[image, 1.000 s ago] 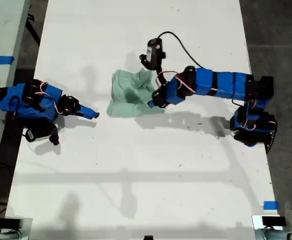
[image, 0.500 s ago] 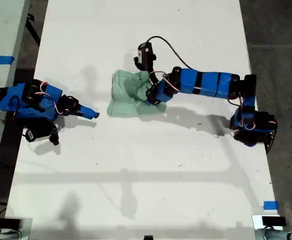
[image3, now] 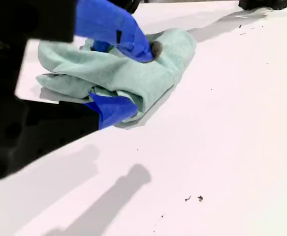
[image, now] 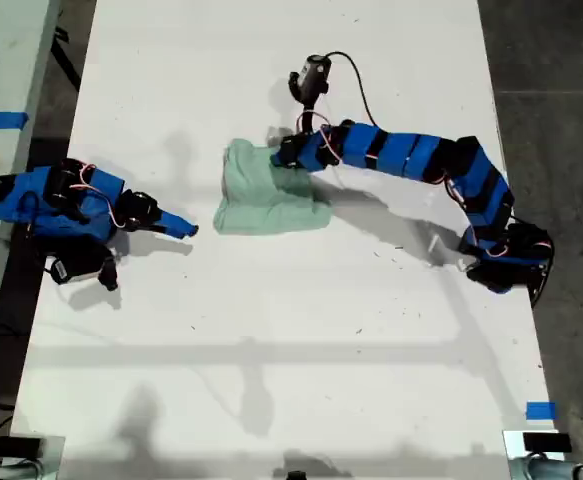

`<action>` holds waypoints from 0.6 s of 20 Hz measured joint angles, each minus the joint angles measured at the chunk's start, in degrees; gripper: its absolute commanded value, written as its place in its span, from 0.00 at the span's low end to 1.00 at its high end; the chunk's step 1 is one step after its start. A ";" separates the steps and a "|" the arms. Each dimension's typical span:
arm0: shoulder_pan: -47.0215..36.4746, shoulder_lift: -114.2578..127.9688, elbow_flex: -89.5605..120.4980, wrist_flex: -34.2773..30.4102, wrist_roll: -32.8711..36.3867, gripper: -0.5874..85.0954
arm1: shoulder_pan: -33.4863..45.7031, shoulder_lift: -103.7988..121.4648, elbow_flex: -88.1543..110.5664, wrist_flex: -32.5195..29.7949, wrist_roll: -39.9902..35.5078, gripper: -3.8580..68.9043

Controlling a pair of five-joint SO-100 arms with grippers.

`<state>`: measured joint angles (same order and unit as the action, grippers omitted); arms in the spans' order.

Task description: Fold tshirt

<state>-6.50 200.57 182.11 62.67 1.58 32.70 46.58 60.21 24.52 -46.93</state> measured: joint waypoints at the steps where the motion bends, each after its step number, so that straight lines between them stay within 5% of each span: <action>1: 0.00 0.00 0.00 0.00 0.00 0.19 | 0.97 0.18 0.79 -3.16 1.76 0.04; 4: 0.00 0.00 0.00 0.00 0.00 0.19 | 1.93 1.14 0.88 -1.23 2.11 0.04; 12: 0.00 0.00 0.00 0.00 0.00 0.19 | -9.32 40.78 23.20 31.38 0.44 0.04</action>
<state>-6.50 200.57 182.11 62.67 1.58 23.38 87.36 83.41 55.90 -46.49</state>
